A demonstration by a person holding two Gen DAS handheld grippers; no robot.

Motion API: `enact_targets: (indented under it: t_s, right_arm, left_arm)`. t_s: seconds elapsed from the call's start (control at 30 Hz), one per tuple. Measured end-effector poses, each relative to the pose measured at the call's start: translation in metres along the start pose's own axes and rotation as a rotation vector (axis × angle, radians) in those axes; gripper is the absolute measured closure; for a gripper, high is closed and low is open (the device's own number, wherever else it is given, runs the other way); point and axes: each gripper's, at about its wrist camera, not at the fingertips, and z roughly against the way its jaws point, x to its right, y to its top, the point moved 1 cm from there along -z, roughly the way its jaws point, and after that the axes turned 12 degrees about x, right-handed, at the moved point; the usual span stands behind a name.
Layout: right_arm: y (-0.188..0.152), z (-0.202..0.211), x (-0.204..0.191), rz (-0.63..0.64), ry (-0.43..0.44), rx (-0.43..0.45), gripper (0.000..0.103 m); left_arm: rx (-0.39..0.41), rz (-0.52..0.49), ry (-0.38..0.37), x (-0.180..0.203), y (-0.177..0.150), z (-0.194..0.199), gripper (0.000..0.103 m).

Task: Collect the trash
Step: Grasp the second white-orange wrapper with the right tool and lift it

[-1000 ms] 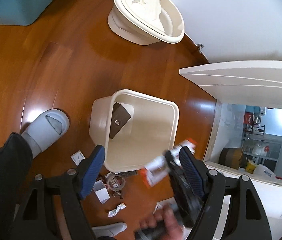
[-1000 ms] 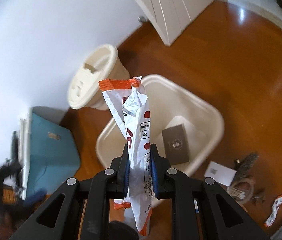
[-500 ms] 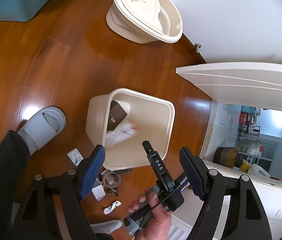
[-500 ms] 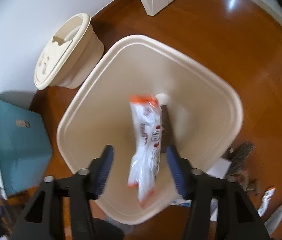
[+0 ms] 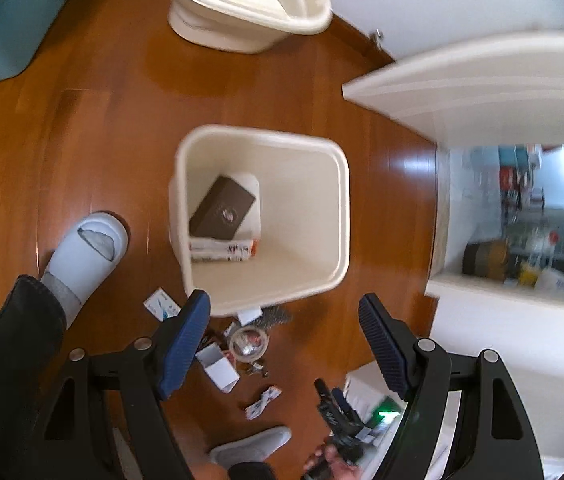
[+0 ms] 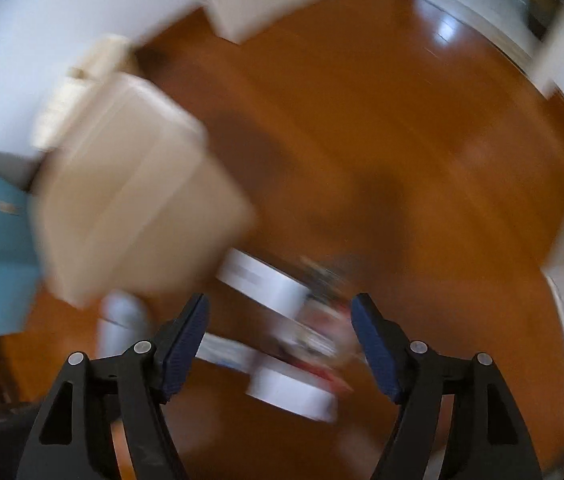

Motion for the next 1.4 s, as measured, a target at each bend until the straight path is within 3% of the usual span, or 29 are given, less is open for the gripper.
enact_targets:
  t_s: [0.13,0.27,0.4,0.57,0.77,0.87,0.9,0.93,0.97,1.1,1.2,1.3,1.4]
  right_arm:
    - [-0.08,-0.05,0.102,-0.018,-0.21,-0.125,0.028]
    - [-0.165,-0.098,0.171,-0.17,-0.25,-0.263,0.028]
    - [-0.208,-0.129,0.178,-0.11,-0.248,-0.322,0.028]
    - [-0.23,-0.164,0.176,-0.021,-0.246,-0.396,0.028]
    - [-0.236,-0.173,0.178,-0.002,-0.239,-0.355,0.028]
    - [-0.236,-0.172,0.187,-0.055,-0.22,-0.317,0.028]
    - [-0.237,-0.17,0.19,-0.087,-0.194,-0.311,0.041]
    - [-0.238,-0.169,0.193,-0.11,-0.156,-0.303,0.067]
    - [-0.236,-0.165,0.194,-0.109,-0.149,-0.282,0.083]
    - [-0.234,-0.153,0.192,-0.116,-0.086,-0.284,0.083]
    - [-0.206,-0.135,0.186,-0.112,-0.067,-0.272,0.083]
    - [-0.168,-0.102,0.178,-0.106,-0.066,-0.223,0.083]
    - [-0.107,-0.032,0.168,-0.139,-0.031,-0.125,0.083]
  left_arm:
    - [-0.03,-0.069,0.038,0.018,-0.019,-0.02,0.027]
    - [-0.056,-0.18,0.095,0.039,-0.045,-0.044,0.027]
    - [-0.12,-0.333,0.154,0.057,-0.077,-0.075,0.027]
    - [-0.222,-0.402,0.235,0.059,-0.115,-0.118,0.027]
    - [-0.254,-0.517,0.27,0.074,-0.149,-0.144,0.027]
    - [-0.272,-0.548,0.28,0.078,-0.162,-0.153,0.027]
    - [-0.28,-0.553,0.285,0.078,-0.166,-0.155,0.027]
    - [-0.289,-0.556,0.286,0.078,-0.17,-0.158,0.027]
    - [-0.295,-0.556,0.286,0.078,-0.172,-0.16,0.027]
    - [-0.306,-0.577,0.286,0.076,-0.181,-0.163,0.027]
    - [-0.339,-0.588,0.291,0.064,-0.195,-0.169,0.027]
    - [-0.438,-0.419,0.27,0.027,-0.213,-0.185,0.027]
    - [-0.493,-0.126,0.278,-0.025,-0.233,-0.203,0.019]
